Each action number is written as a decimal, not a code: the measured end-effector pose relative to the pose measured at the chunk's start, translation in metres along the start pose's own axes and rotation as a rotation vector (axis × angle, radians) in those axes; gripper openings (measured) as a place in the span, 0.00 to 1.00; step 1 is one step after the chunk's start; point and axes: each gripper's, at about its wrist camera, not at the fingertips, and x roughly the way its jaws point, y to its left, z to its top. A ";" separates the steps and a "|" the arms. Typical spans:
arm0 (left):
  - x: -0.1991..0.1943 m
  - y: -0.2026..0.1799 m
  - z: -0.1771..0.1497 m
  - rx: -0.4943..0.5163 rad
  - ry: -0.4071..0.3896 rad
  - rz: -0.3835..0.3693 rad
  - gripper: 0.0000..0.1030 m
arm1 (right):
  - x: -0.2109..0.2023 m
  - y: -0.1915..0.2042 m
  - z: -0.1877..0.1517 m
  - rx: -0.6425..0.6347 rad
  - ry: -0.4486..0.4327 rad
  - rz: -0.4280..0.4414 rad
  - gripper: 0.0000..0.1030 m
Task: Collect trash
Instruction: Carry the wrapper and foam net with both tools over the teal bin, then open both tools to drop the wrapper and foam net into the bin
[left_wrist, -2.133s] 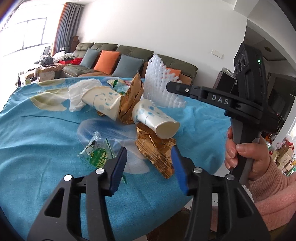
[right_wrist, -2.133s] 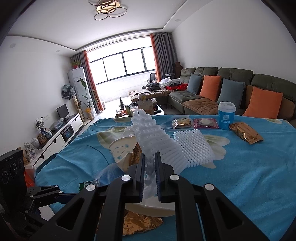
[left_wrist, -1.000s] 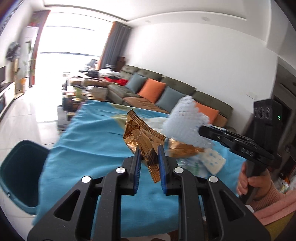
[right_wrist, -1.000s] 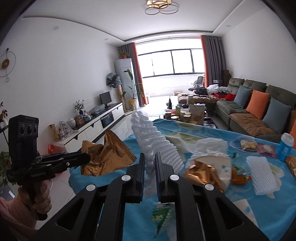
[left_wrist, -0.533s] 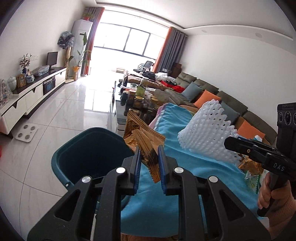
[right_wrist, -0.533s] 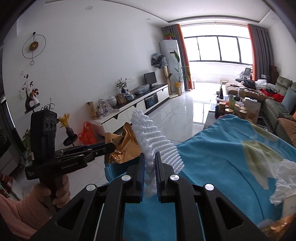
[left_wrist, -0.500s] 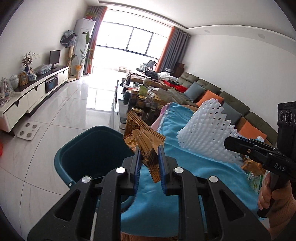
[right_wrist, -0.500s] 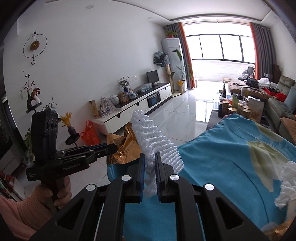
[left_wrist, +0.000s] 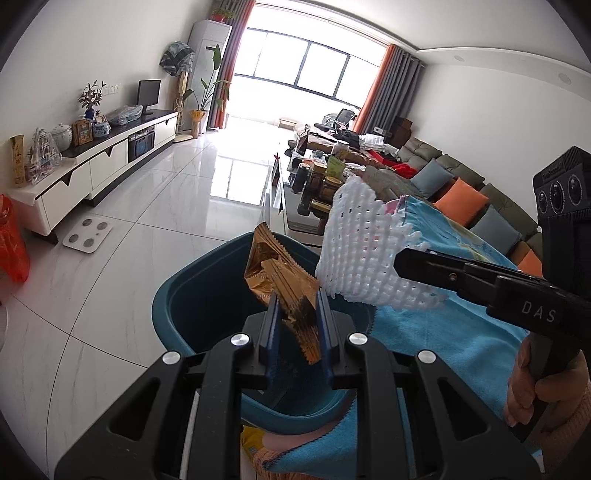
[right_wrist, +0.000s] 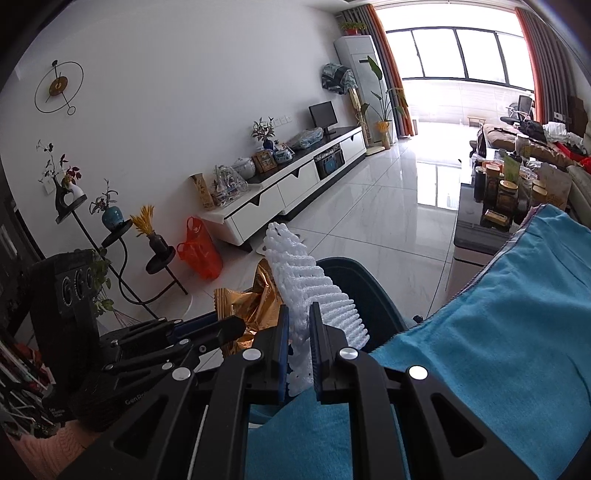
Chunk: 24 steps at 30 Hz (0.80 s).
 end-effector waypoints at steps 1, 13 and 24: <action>0.004 0.000 0.000 -0.001 0.007 0.006 0.18 | 0.006 0.000 0.000 0.006 0.012 -0.003 0.09; 0.040 -0.005 -0.007 -0.038 0.039 0.006 0.26 | 0.030 -0.002 0.000 0.063 0.076 -0.037 0.34; -0.018 -0.059 -0.014 0.080 -0.065 -0.096 0.49 | -0.045 -0.003 -0.017 0.023 -0.036 -0.035 0.34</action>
